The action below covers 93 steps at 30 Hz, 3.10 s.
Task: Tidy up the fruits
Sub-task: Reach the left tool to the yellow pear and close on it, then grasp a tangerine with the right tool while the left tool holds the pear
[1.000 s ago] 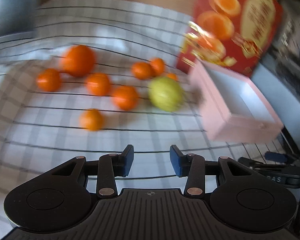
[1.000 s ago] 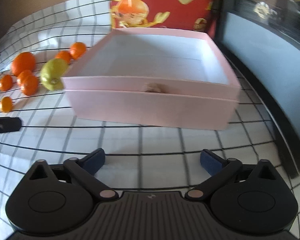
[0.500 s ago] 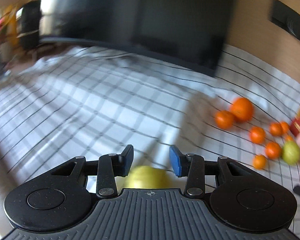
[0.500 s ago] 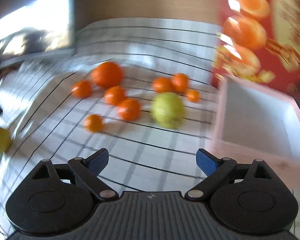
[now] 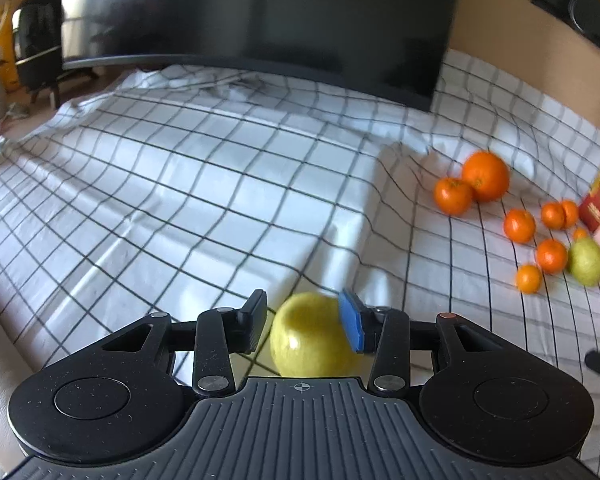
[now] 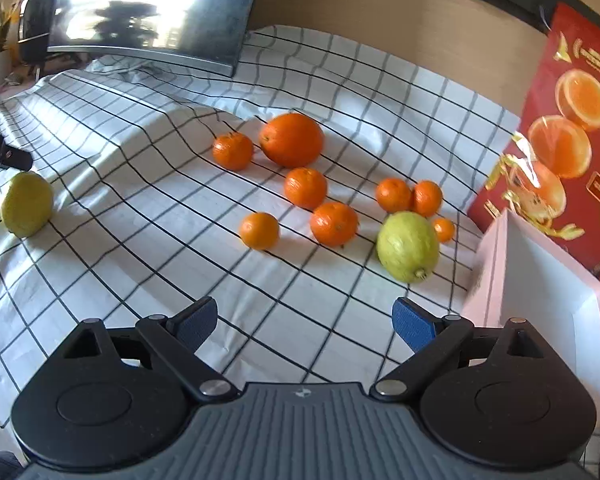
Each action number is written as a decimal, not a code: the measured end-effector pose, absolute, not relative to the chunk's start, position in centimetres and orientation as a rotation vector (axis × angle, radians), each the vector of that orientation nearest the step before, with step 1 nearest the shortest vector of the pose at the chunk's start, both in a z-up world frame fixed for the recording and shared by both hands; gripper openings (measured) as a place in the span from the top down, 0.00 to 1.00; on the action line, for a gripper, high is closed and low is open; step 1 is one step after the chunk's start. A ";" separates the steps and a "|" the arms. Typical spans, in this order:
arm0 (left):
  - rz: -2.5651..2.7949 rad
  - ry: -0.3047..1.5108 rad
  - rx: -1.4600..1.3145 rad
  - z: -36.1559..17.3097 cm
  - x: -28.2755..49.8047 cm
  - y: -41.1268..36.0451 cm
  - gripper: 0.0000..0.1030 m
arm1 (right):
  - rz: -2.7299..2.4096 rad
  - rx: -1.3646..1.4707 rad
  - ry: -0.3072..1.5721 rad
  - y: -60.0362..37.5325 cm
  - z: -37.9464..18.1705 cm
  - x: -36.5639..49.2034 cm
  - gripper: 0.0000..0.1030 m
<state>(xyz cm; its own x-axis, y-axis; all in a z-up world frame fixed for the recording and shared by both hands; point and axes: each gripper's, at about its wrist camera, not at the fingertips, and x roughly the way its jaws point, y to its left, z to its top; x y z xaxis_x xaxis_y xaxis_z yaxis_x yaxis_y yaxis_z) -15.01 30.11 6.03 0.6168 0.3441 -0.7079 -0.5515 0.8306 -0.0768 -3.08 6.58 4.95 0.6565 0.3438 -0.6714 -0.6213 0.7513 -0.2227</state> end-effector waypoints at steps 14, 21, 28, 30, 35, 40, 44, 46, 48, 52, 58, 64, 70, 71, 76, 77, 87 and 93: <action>0.375 0.795 -0.188 4.8 -12.8 29.4 0.47 | 0.517 -0.389 0.770 4.4 3.1 -2.9 0.08; 0.347 0.850 -0.229 5.0 -12.3 30.4 0.46 | 0.482 -0.389 0.795 3.8 2.7 -2.7 0.08; 0.376 0.926 -0.205 3.5 -12.5 31.3 0.36 | 0.463 -0.396 0.808 4.0 2.6 -2.1 0.08; 0.386 0.912 -0.240 3.2 -12.6 31.5 0.36 | 0.461 -0.393 0.808 4.1 2.5 -2.0 0.08; 0.354 0.927 -0.227 2.4 -12.1 31.1 0.36 | 0.467 -0.405 0.830 4.7 2.1 -2.3 0.08; 0.375 0.898 -0.218 1.9 -12.3 30.9 0.36 | 0.463 -0.417 0.815 5.0 2.4 -2.5 0.08; 0.381 0.877 -0.242 1.9 -12.4 31.2 0.36 | 0.436 -0.412 0.812 4.5 2.5 -2.3 0.08; 0.382 0.873 -0.261 1.9 -12.4 31.4 0.36 | 0.420 -0.413 0.813 4.2 2.4 -2.1 0.08; 0.365 0.863 -0.289 1.9 -12.4 31.5 0.36 | 0.407 -0.413 0.813 3.9 2.3 -2.1 0.08; 0.304 0.849 -0.340 2.0 -12.1 31.0 0.36 | 0.390 -0.403 0.811 3.5 2.5 -2.2 0.08; 0.192 0.817 -0.371 2.4 -10.7 28.3 0.36 | 0.373 -0.406 0.820 3.3 2.4 -2.1 0.08; 0.105 0.817 -0.397 2.1 -10.7 26.0 0.36 | 0.442 -0.415 0.787 4.9 2.8 -2.0 0.24; 0.083 0.809 -0.414 1.9 -11.9 25.2 0.36 | 0.548 -0.465 0.724 9.1 3.5 -0.5 0.39; 0.081 0.809 -0.423 1.8 -12.2 25.3 0.36 | 0.558 -0.461 0.712 9.7 3.6 -0.1 0.39; 0.074 0.810 -0.424 2.2 -13.1 25.4 0.36 | 0.573 -0.432 0.705 12.6 3.4 2.1 0.46; 0.074 0.810 -0.424 2.3 -13.3 25.5 0.36 | 0.586 -0.419 0.715 13.2 3.3 2.5 0.47; 0.040 0.843 -0.389 2.6 -12.9 25.4 0.36 | 0.599 -0.409 0.780 16.4 1.0 4.2 0.64; -0.045 0.876 -0.347 2.4 -11.1 23.5 0.36 | 0.589 -0.354 0.773 14.6 2.3 3.7 0.68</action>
